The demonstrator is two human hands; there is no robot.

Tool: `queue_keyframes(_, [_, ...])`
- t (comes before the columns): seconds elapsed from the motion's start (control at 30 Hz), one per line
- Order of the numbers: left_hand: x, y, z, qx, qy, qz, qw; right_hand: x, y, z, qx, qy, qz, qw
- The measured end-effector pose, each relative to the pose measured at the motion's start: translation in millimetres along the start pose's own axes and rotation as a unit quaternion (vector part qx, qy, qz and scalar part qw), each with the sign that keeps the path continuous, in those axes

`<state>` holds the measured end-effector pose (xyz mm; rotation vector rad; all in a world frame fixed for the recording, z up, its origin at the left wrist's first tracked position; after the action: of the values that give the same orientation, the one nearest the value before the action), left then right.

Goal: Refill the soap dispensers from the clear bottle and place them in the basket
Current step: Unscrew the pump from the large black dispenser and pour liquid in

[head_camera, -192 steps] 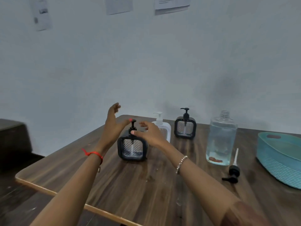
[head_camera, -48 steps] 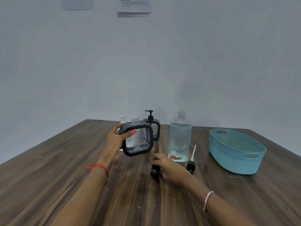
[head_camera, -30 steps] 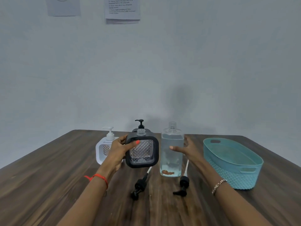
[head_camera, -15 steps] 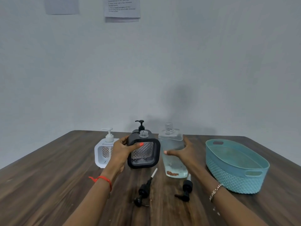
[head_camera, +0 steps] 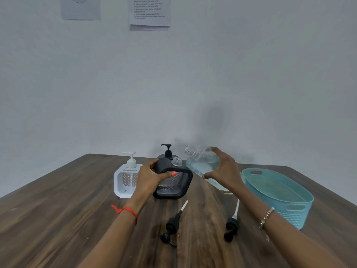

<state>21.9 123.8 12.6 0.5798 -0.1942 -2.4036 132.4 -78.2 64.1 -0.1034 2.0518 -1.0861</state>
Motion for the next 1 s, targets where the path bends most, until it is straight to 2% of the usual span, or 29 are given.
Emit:
queue_keyframes(0.43, [8,-2,5,-0.04,0.024,0.029,0.998,0,-5,-4,0.089,-0.008,-0.034,0.995])
queue_keyframes(0.7, [24,10,31,-0.117,0.161,0.081,0.977,3,0,-4,0.076,0.01,-0.047,0.996])
queue_keyframes(1.0, [32,17,29,-0.123,0.194,0.099,0.968,3,5,-5,0.089,0.007,-0.048,0.995])
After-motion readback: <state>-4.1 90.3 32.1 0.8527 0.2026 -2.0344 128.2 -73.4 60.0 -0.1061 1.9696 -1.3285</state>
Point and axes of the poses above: each hand's wrist, its own x-axis away from the middle knuckle, its own y-axis out of the palm, z = x × y, the point moved 7 cm from there along -x, towards the middle knuckle, and after that the axes turned 15 degrees about x, right-handed, at the moved point
